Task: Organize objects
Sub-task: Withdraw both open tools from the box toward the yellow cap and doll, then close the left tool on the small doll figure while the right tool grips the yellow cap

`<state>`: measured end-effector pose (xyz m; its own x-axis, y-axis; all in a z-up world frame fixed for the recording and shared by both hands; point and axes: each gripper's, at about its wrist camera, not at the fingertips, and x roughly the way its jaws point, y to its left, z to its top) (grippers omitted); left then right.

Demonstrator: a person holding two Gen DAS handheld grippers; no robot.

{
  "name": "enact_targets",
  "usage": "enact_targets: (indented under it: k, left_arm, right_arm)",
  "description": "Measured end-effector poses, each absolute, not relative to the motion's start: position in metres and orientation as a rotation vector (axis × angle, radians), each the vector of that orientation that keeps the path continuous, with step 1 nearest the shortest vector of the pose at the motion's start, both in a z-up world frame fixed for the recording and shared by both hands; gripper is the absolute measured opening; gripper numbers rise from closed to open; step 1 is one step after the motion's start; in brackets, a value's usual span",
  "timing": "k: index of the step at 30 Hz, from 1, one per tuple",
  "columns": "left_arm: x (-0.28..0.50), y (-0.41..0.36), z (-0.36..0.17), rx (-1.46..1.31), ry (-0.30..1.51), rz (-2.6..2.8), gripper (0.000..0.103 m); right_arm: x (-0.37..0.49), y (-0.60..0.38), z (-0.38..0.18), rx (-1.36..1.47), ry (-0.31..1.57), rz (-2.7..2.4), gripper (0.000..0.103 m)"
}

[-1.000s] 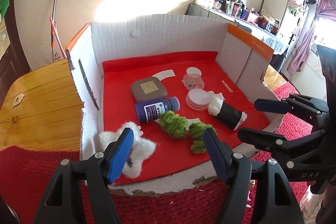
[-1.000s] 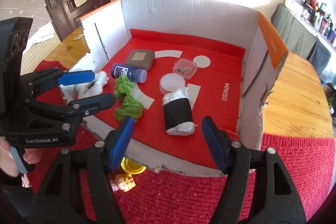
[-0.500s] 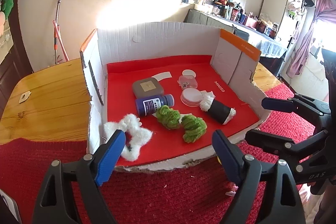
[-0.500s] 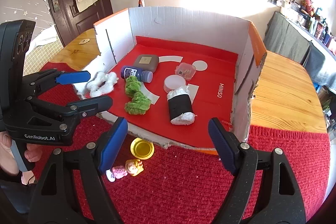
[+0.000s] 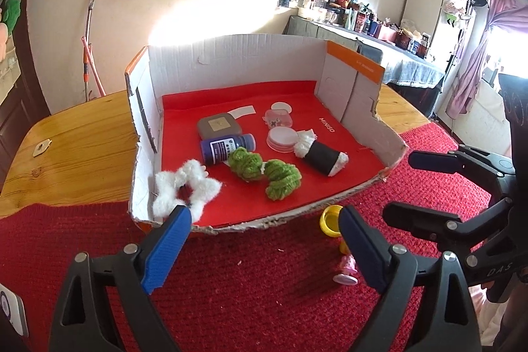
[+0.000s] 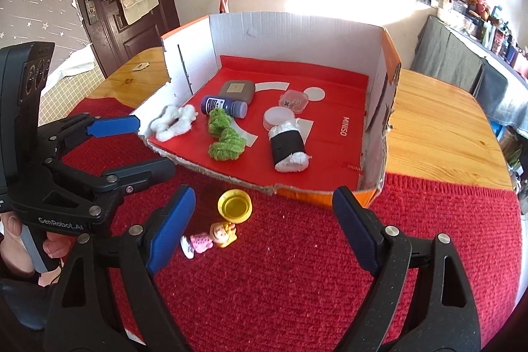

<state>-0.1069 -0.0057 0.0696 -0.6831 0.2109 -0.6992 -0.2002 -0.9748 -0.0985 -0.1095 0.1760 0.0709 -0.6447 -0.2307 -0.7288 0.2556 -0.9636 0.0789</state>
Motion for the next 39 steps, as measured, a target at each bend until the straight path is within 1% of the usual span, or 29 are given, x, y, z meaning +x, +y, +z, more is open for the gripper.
enact_targets:
  k: [5,11,16,18,20,22,27,30,32,34,36,39]
  left_arm:
    - [-0.1,0.001,0.066,-1.121,-0.006,2.681,0.093]
    - [-0.097,0.004,0.057,-1.149,-0.03,2.648,0.093]
    - [-0.094,0.006,0.05,-1.163,-0.031,2.633,0.093]
    - [-0.094,0.009,0.047,-1.169,-0.029,2.616,0.091]
    - [-0.093,0.014,0.044,-1.172,-0.01,2.598,0.086]
    - [-0.092,0.02,0.042,-1.173,0.017,2.577,0.082]
    - [-0.091,0.034,0.036,-1.173,0.072,2.542,0.075]
    - [-0.092,0.04,0.031,-1.181,0.089,2.526,0.069]
    - [-0.094,0.043,0.027,-1.196,0.092,2.512,0.062]
    - [-0.096,0.046,0.021,-1.219,0.096,2.503,0.057]
    - [-0.096,0.046,0.021,-1.211,0.103,2.512,0.055]
    - [-0.096,0.043,0.021,-1.213,0.104,2.517,0.046]
  right_arm:
    - [-0.103,0.179,0.066,1.169,0.023,-2.624,0.087]
    - [-0.098,0.184,0.061,1.185,-0.015,-2.615,0.087]
    - [-0.097,0.192,0.06,1.183,-0.073,-2.613,0.087]
    - [-0.097,0.194,0.06,1.189,-0.078,-2.618,0.086]
    - [-0.097,0.195,0.058,1.199,-0.075,-2.621,0.083]
    - [-0.097,0.195,0.056,1.214,-0.069,-2.617,0.074]
    - [-0.099,0.195,0.05,1.244,-0.058,-2.615,0.067]
    - [-0.1,0.197,0.048,1.255,-0.055,-2.619,0.067]
    - [-0.101,0.198,0.046,1.262,-0.061,-2.62,0.067]
    - [-0.102,0.2,0.045,1.27,-0.064,-2.62,0.067]
    - [-0.103,0.2,0.044,1.276,-0.064,-2.619,0.067]
    - [-0.105,0.199,0.04,1.285,-0.065,-2.614,0.067]
